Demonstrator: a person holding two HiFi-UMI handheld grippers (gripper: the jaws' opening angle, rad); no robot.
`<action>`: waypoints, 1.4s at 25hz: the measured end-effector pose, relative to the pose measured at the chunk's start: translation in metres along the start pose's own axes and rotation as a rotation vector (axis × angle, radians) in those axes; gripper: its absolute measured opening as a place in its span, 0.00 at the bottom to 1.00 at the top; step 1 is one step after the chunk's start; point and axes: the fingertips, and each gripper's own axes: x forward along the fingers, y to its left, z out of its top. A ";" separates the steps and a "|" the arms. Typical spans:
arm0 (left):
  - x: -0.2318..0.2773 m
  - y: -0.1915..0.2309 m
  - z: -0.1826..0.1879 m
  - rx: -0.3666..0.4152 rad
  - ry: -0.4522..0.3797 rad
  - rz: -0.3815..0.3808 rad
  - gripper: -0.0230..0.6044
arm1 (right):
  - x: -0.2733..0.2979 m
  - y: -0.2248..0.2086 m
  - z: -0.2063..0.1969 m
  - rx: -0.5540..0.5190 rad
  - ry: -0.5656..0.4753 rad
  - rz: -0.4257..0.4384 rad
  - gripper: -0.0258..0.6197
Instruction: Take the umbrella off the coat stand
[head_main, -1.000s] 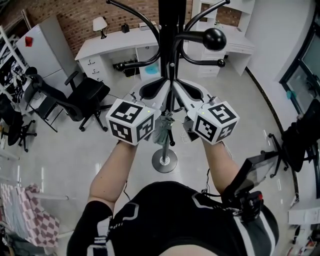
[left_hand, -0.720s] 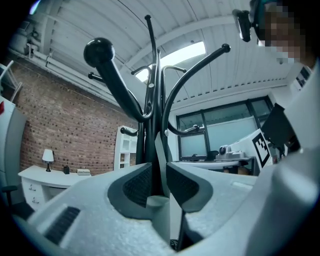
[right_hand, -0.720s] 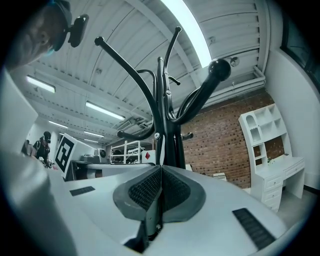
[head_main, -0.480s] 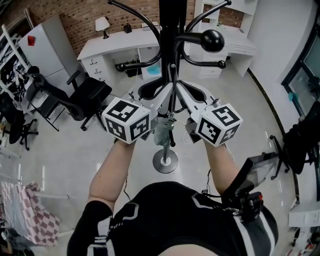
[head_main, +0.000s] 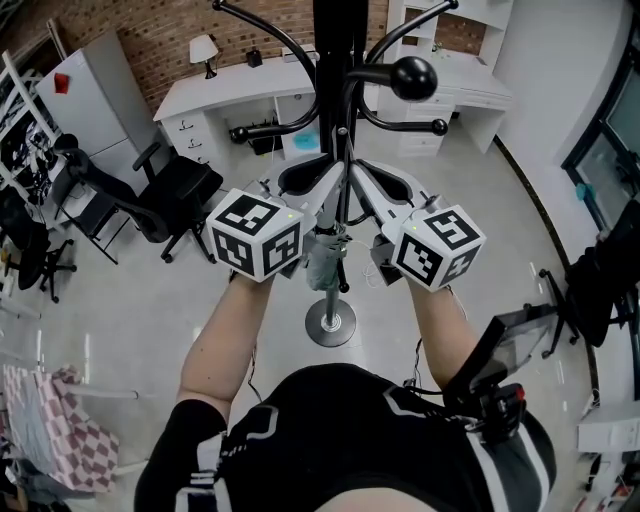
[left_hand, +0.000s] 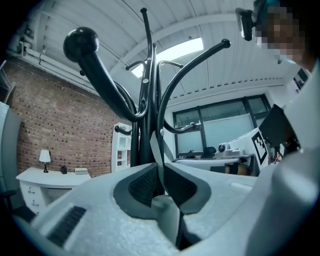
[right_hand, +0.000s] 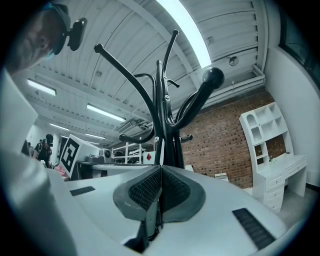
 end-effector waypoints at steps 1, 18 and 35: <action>0.000 0.000 0.000 0.000 0.000 0.011 0.12 | 0.000 -0.001 0.000 0.001 -0.002 -0.003 0.06; -0.012 0.003 0.021 0.025 -0.074 0.085 0.05 | 0.012 0.003 0.016 -0.005 -0.033 -0.068 0.06; -0.023 -0.008 0.068 0.032 -0.156 0.076 0.05 | 0.008 0.016 0.064 -0.073 -0.116 -0.110 0.06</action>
